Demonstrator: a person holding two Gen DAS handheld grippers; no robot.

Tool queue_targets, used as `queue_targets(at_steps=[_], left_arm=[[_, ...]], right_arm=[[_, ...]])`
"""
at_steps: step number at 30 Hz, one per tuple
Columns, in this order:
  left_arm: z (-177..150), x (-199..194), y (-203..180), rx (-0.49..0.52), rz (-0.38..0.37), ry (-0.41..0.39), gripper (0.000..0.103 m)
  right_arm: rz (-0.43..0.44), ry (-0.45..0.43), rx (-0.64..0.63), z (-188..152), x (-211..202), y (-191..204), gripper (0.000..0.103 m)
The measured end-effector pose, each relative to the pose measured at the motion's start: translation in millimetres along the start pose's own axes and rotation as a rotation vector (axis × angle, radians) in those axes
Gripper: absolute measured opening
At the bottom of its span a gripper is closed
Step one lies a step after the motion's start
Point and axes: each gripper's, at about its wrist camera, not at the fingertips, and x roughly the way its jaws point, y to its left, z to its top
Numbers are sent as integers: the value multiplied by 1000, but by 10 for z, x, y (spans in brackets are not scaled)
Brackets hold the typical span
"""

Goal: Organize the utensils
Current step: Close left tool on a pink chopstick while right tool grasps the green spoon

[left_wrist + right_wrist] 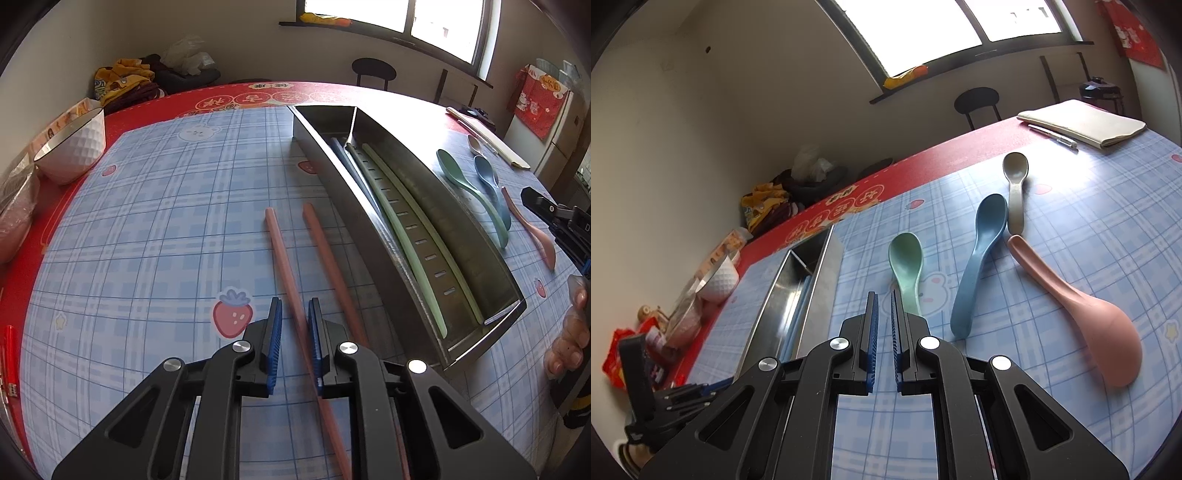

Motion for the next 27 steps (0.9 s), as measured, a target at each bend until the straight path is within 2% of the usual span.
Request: queue_targets(at_steps=[7, 12, 16, 20, 27], left_arm=[[-66, -15, -93, 49, 46, -42, 14], [-50, -5, -26, 20, 6, -45, 14], [-63, -7, -34, 15, 10, -57, 14], [-82, -26, 4, -4, 0, -65, 6], [-97, -105, 60, -39, -19, -106, 6]], right_arm=[[6, 1, 9, -4, -5, -17, 8], [8, 6, 24, -5, 6, -46, 8], [7, 11, 36, -12, 18, -65, 8], [13, 30, 34, -13, 65, -59, 8], [0, 42, 15, -10, 102, -41, 8]])
